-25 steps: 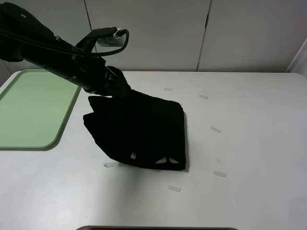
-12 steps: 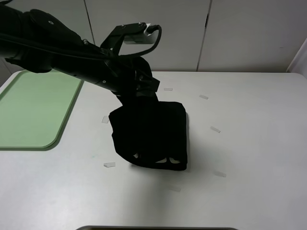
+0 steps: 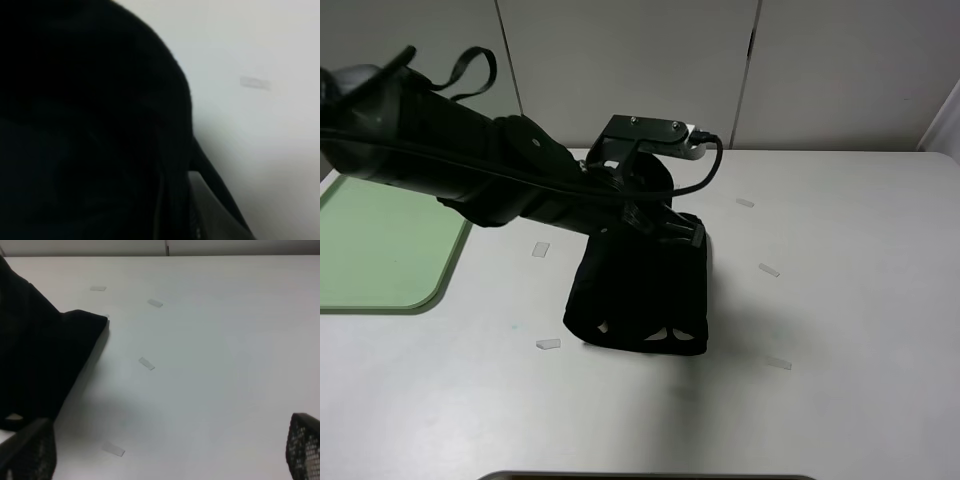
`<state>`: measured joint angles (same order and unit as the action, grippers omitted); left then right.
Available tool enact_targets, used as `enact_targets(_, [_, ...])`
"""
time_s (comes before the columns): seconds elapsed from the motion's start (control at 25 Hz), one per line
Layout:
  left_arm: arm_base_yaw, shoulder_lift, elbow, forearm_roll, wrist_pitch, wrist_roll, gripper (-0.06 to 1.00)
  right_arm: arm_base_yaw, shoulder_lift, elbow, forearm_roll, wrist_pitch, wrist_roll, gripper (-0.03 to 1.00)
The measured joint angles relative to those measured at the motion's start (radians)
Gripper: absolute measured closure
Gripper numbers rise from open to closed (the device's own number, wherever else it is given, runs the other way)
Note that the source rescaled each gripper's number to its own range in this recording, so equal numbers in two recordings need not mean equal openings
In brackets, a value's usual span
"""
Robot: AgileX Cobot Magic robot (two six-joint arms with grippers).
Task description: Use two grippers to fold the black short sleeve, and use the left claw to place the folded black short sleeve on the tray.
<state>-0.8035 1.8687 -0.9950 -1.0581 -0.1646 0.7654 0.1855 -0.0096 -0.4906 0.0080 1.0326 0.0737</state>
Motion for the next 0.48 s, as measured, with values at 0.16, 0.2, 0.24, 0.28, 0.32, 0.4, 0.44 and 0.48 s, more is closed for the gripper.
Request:
enact_targets(0.16, [-0.021, 0.045, -0.032, -0.003, -0.040, -0.073, 0.92, 0.000, 0.000, 0.000, 0.000, 0.000, 0.000, -0.03])
enact_targets(0.2, [-0.024, 0.056, -0.044, -0.004, -0.041, -0.091, 0.92, 0.000, 0.000, 0.000, 0.000, 0.000, 0.000, -0.03])
enact_targets(0.24, [-0.027, 0.066, -0.056, -0.004, -0.041, -0.101, 0.92, 0.000, 0.000, 0.000, 0.000, 0.000, 0.000, -0.03])
enact_targets(0.28, [-0.031, 0.073, -0.065, -0.004, -0.041, -0.106, 0.92, 0.000, 0.000, 0.000, 0.000, 0.000, 0.000, -0.03])
enact_targets(0.32, [-0.036, 0.079, -0.072, -0.004, -0.044, -0.110, 0.92, 0.000, 0.000, 0.000, 0.000, 0.000, 0.000, -0.03])
enact_targets(0.4, [-0.046, 0.089, -0.083, 0.005, -0.047, -0.112, 0.92, 0.000, 0.000, 0.000, 0.000, 0.000, 0.000, -0.03])
enact_targets(0.44, [-0.050, 0.095, -0.090, 0.015, -0.048, -0.112, 0.92, 0.000, 0.000, 0.000, 0.000, 0.000, 0.000, -0.03])
enact_targets(0.48, [-0.055, 0.098, -0.092, 0.027, -0.048, -0.112, 0.92, 0.000, 0.000, 0.000, 0.000, 0.000, 0.000, -0.03])
